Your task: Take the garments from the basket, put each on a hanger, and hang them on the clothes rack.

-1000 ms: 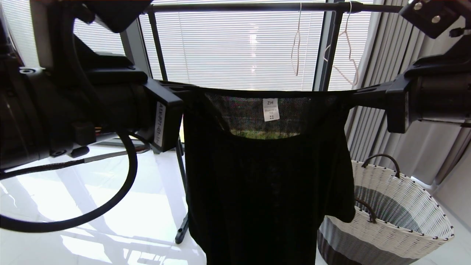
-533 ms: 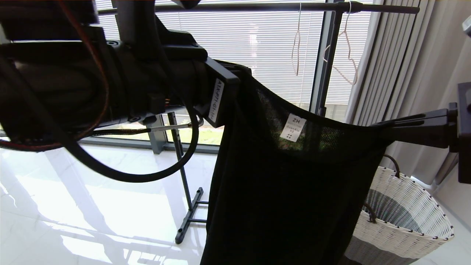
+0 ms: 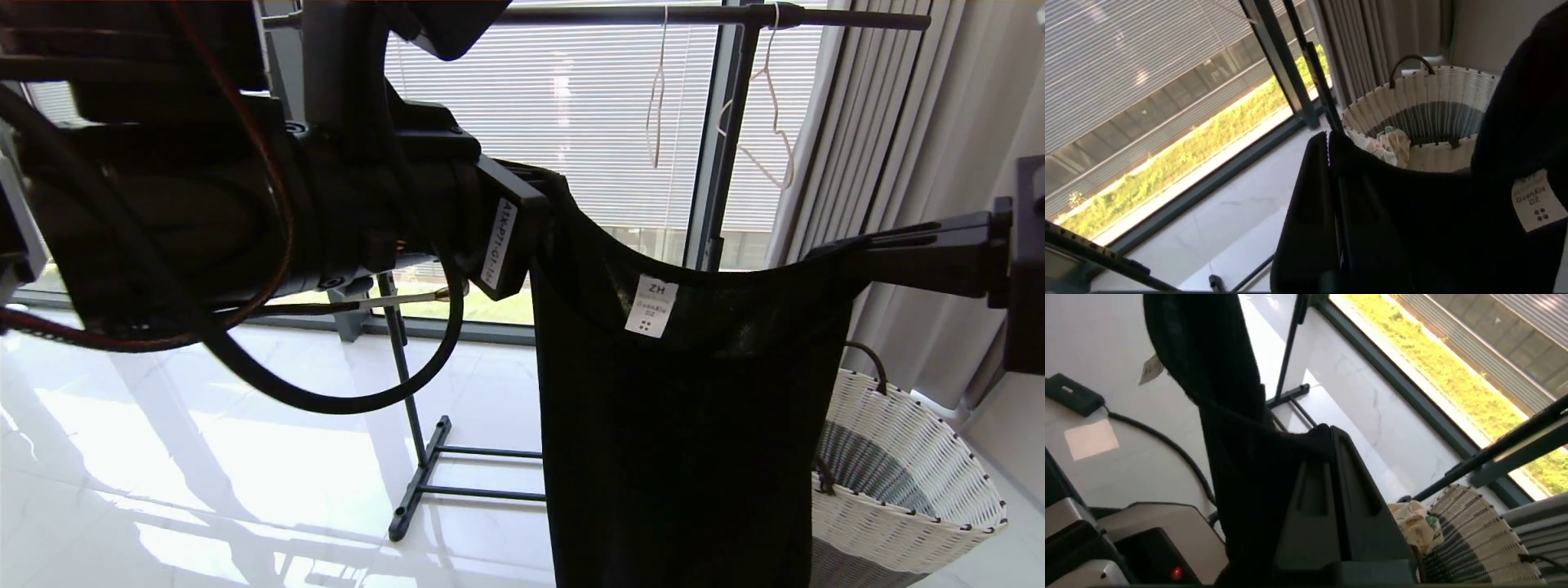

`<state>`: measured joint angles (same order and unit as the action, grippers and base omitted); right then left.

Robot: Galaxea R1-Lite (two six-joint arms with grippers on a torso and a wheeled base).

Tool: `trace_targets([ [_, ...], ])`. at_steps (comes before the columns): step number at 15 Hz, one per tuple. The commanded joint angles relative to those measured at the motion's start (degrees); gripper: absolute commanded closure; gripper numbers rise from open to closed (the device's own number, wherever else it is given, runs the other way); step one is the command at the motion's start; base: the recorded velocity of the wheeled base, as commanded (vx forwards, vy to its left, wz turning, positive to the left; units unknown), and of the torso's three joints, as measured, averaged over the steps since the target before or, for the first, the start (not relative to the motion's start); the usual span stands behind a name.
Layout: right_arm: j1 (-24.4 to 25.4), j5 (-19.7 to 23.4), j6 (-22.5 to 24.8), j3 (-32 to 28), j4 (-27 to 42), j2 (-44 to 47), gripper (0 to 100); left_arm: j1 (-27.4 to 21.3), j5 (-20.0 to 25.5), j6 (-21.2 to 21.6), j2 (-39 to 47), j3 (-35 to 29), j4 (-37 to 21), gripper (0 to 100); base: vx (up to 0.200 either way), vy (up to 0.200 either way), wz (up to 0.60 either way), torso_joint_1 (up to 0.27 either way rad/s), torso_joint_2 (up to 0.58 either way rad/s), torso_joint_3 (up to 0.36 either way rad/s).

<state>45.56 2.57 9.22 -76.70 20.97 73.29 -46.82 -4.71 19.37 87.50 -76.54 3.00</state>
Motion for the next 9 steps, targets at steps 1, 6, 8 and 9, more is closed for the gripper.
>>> trace_targets([
  [1,-2.4,0.24,0.01,-4.33,-1.28,6.25,100,-1.16,-0.22,-2.76,-4.62,4.39,-0.63,100,0.0,0.0,0.0,0.0,0.0,0.0],
  [6,-2.67,0.77,0.01,-16.29,-1.37,16.09,100,-10.13,-8.65,-11.55,-11.3,13.26,-2.47,100,0.0,0.0,0.0,0.0,0.0,0.0],
  [8,-2.58,1.03,0.1,-19.71,-1.28,18.91,100,-13.29,-9.36,-11.81,-13.06,16.34,-2.47,100,0.0,0.0,0.0,0.0,0.0,0.0],
  [9,-2.58,1.03,0.1,-20.06,-1.28,19.35,100,-14.44,-9.44,-11.81,-13.15,16.6,-2.47,100,0.0,0.0,0.0,0.0,0.0,0.0],
])
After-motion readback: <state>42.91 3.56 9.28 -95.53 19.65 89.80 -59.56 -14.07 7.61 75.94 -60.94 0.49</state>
